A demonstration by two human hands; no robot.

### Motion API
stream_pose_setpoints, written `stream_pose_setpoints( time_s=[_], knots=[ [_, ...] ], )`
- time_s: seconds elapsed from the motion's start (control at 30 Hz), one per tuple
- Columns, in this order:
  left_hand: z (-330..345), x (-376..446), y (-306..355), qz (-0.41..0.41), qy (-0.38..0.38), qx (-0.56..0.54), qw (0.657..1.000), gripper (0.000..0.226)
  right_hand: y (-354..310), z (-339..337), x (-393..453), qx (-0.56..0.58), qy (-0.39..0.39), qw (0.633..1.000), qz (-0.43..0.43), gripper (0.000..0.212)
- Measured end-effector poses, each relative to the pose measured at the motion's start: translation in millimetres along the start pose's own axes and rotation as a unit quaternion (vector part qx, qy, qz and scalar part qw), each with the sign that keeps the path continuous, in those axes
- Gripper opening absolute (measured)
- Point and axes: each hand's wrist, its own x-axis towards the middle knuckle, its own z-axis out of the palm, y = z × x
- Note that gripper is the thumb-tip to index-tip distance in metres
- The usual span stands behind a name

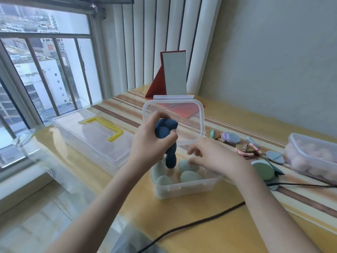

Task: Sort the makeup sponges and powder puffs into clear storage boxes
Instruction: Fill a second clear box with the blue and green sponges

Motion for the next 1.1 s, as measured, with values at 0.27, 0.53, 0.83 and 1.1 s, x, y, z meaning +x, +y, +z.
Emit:
stream_pose_setpoints(
  time_s=[0.27, 0.53, 0.83, 1.1],
  knots=[
    [19, -9, -2, -0.011, 0.015, -0.072, 0.997, 0.020, -6, -6, -17, -0.004, -0.028, 1.000, -0.013, 0.028],
    [5, -9, 1, -0.039, -0.034, -0.175, 0.983, 0.019, -9, 14, -6, 0.128, -0.006, 0.991, -0.040, 0.036],
    [-8, -10, 5, -0.074, -0.169, -0.140, 0.973, 0.026, -15, 31, 0, 0.138, 0.046, 0.987, -0.063, 0.040],
    [-11, -10, 9, -0.071, -0.267, -0.098, 0.956, 0.029, -3, 19, -3, 0.200, -0.002, 0.978, -0.055, 0.026]
  ],
)
